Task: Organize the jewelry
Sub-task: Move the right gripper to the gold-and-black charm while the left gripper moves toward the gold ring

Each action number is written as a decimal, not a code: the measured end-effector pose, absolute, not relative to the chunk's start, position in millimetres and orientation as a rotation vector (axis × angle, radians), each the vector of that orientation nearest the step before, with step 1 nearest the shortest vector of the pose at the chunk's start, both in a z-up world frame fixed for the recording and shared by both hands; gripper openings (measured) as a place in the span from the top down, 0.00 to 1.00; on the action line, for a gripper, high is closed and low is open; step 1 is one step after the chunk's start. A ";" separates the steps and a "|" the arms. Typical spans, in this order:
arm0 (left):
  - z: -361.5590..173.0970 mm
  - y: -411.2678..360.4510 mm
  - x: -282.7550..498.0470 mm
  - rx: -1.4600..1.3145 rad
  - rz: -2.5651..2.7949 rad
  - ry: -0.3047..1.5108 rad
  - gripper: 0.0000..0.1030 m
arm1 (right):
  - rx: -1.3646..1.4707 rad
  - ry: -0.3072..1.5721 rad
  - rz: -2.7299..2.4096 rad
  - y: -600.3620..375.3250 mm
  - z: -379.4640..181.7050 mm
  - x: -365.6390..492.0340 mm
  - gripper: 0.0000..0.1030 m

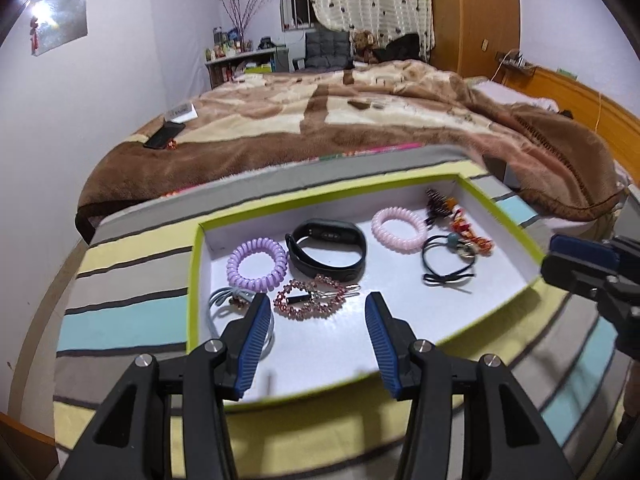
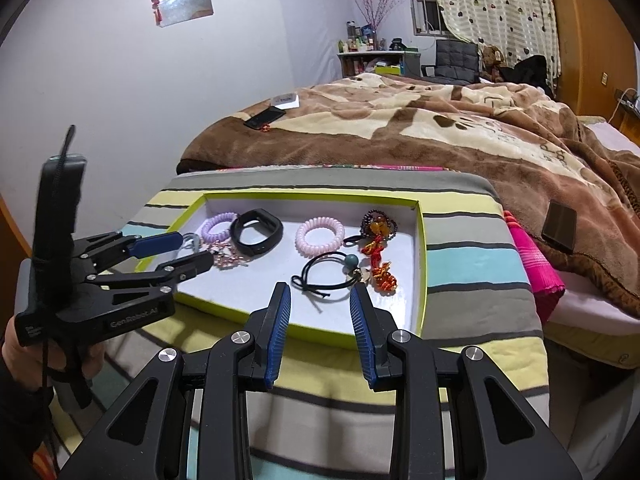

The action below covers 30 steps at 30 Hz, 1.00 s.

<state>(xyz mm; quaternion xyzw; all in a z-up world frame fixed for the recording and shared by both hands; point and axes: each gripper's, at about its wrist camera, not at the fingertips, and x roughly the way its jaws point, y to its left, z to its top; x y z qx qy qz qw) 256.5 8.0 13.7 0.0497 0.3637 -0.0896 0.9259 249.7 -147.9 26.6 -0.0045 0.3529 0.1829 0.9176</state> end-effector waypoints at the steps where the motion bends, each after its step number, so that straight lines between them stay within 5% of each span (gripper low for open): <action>1: 17.7 9.2 249.5 0.098 -0.185 0.731 0.50 | -0.008 0.721 0.379 -148.6 28.3 244.5 0.69; 30: 39.9 21.9 71.2 0.003 -0.139 0.587 0.50 | -0.010 0.697 0.433 -158.0 27.7 98.3 0.69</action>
